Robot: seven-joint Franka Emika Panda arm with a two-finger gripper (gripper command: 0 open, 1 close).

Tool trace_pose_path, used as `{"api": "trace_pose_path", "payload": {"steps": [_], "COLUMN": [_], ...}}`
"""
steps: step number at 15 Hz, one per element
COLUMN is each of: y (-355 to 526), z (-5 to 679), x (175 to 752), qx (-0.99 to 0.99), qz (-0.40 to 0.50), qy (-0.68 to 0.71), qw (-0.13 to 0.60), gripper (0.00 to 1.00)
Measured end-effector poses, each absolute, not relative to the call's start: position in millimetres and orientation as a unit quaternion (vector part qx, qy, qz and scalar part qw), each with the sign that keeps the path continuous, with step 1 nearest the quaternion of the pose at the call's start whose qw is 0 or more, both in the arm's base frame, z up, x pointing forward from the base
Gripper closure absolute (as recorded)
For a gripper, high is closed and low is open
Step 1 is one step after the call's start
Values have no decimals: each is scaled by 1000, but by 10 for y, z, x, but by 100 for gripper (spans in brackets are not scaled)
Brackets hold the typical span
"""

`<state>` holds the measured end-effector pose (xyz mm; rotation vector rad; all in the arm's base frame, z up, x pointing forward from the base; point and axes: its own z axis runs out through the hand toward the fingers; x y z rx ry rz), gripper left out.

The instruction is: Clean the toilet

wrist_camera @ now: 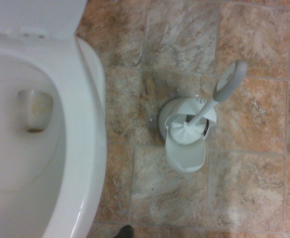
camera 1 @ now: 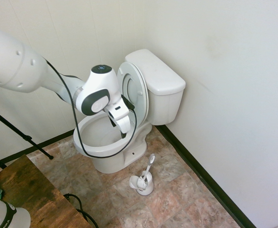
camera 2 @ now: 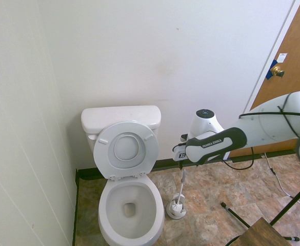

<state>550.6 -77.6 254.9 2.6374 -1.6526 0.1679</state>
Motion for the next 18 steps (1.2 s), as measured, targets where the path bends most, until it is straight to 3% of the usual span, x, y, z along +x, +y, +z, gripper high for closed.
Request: {"api": "trace_pose_path", "payload": {"steps": [11, 18], "y": [-1748, -1902], "z": [1296, 793], "x": [6505, 6586], "qx": [812, 817], "qz": [1, -15], "qy": [-584, -577], "qw": [8, 19], "gripper": [0, 0]}}
